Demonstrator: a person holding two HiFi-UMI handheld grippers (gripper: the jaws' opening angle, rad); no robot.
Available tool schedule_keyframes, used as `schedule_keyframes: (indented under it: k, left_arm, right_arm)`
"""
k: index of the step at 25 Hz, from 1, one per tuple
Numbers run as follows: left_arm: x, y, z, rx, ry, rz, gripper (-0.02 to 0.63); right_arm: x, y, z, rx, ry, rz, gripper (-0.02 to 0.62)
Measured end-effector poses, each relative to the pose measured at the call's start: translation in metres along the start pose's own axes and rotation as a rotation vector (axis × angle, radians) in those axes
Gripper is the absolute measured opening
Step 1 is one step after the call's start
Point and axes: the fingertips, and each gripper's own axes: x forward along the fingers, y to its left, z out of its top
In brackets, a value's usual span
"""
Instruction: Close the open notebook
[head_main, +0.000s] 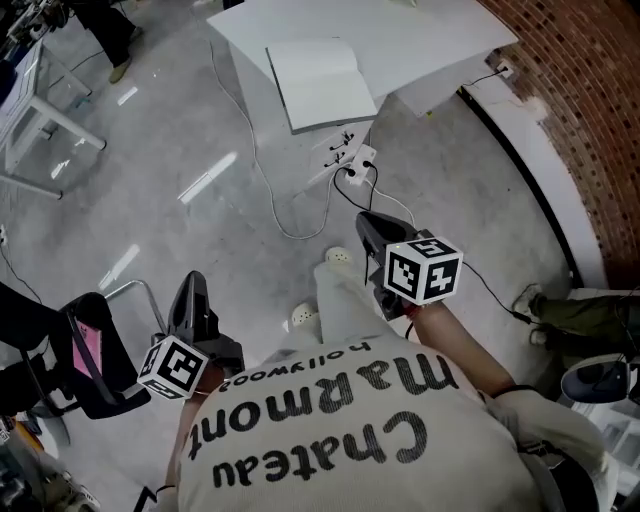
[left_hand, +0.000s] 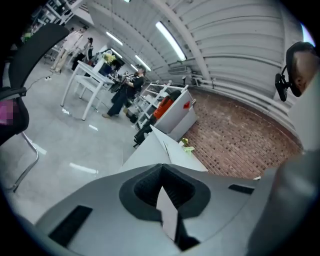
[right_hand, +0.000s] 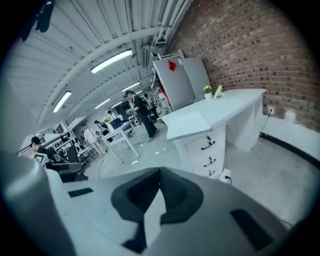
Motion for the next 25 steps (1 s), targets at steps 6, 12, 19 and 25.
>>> schedule_keyframes:
  k: [6, 12, 19, 25]
  left_arm:
    - [0.024, 0.006, -0.009, -0.026, 0.045, 0.028, 0.002]
    - [0.062, -0.002, 0.020, -0.005, -0.005, 0.085, 0.002]
    - [0.114, 0.000, 0.066, -0.061, -0.129, 0.146, 0.002]
    - [0.145, -0.003, 0.079, -0.084, -0.216, 0.197, 0.002]
  right_arm:
    - [0.031, -0.014, 0.012, -0.097, 0.043, -0.009, 0.003]
    - [0.074, -0.035, 0.057, -0.067, 0.046, 0.050, 0.003]
    - [0.130, -0.060, 0.120, -0.099, 0.048, 0.128, 0.003]
    - [0.173, -0.076, 0.166, -0.130, 0.024, 0.198, 0.003]
